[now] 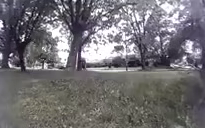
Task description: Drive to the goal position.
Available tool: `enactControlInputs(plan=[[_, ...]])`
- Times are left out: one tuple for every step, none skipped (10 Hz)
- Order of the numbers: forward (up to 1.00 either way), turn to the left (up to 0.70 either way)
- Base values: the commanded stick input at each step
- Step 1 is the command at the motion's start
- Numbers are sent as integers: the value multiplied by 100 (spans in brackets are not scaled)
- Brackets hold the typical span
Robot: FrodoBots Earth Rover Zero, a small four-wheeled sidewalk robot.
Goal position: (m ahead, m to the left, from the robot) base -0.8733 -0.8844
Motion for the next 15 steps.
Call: enactControlInputs(plan=[[50,0],[50,0],[50,0],[50,0],[50,0],[50,0],[50,0],[50,0],[50,0],[50,0],[50,0],[50,0],[50,0],[50,0],[50,0]])
